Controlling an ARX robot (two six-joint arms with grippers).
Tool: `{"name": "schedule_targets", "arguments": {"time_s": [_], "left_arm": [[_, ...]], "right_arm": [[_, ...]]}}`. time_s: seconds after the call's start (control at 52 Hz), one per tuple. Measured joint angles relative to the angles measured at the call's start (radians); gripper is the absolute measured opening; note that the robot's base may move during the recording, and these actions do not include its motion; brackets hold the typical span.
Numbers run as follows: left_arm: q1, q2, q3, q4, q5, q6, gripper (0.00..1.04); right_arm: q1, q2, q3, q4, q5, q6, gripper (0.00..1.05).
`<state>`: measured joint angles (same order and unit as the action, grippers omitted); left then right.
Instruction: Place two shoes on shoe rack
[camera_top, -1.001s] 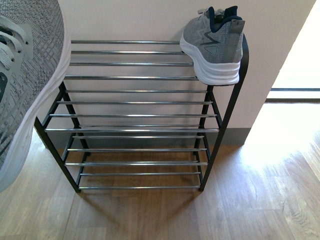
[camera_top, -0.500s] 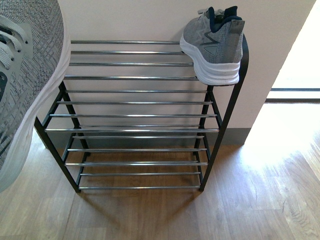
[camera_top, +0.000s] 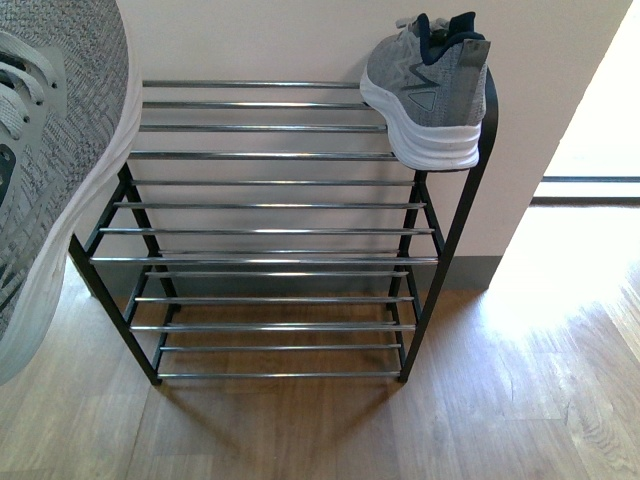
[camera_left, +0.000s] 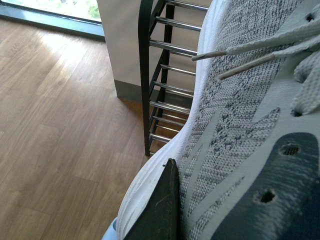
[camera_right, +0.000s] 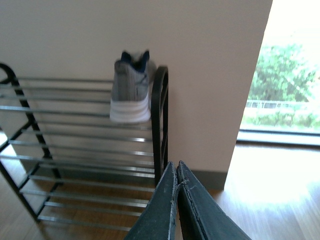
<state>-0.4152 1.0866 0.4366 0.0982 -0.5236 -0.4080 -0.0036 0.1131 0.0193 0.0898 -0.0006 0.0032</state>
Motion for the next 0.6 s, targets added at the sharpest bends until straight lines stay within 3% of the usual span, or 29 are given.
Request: {"name": "schedule_targets", "arguments": {"time_s": [0.077,0.327,0.597], "left_arm": [[0.0,0.0,0.0,0.0,0.0,0.0,0.01],[0.0,0.0,0.0,0.0,0.0,0.0,0.01],[0.0,0.0,0.0,0.0,0.0,0.0,0.01]], "right_arm": [[0.0,-0.078,0.0,-0.077,0.001,0.0,0.01],[0.0,-0.107,0.0,-0.087,0.001,0.0,0.01],[0.0,-0.107,0.0,-0.087,0.001,0.0,0.49]]}}
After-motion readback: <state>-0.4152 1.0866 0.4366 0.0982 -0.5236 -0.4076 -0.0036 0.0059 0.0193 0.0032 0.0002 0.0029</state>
